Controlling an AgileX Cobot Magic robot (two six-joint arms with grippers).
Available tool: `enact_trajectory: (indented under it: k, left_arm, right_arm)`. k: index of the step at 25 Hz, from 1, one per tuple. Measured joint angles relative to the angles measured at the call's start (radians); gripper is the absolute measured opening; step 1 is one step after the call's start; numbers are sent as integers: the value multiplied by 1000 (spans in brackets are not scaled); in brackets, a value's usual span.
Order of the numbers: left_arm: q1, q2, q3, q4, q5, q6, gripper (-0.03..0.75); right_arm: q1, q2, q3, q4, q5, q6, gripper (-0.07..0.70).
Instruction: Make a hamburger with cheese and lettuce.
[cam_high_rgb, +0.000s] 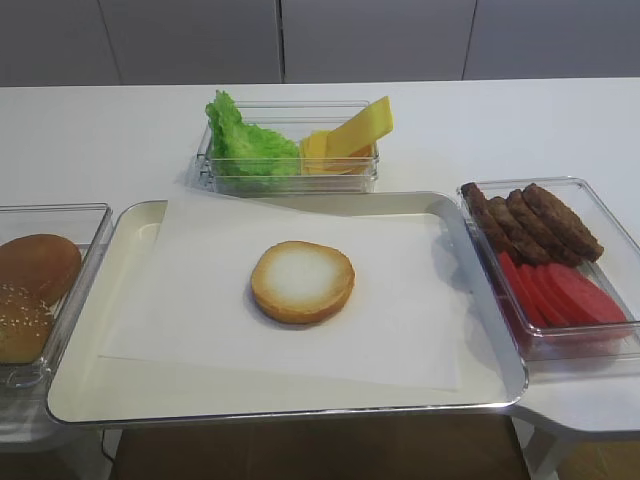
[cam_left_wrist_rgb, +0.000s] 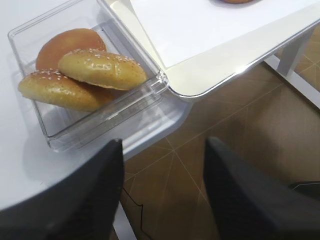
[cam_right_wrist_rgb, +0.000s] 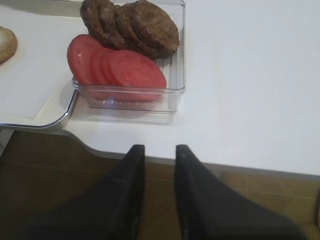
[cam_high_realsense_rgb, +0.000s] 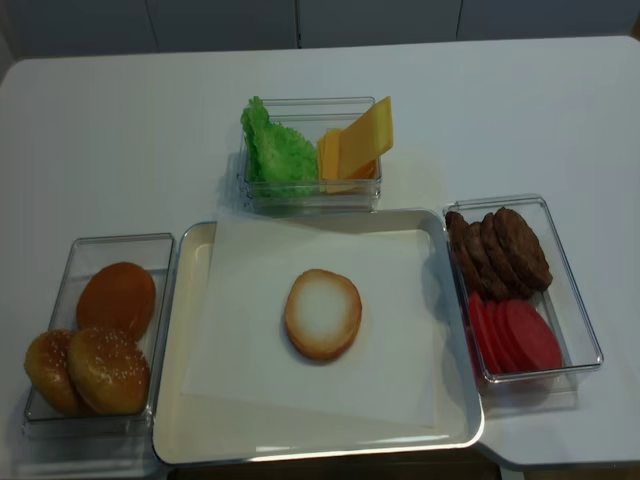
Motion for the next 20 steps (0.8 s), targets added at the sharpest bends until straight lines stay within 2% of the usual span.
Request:
enact_trajectory:
  k: [20]
  left_arm:
    - [0, 0, 0, 0, 0, 0, 385]
  right_arm:
    - [0, 0, 0, 0, 0, 0, 181]
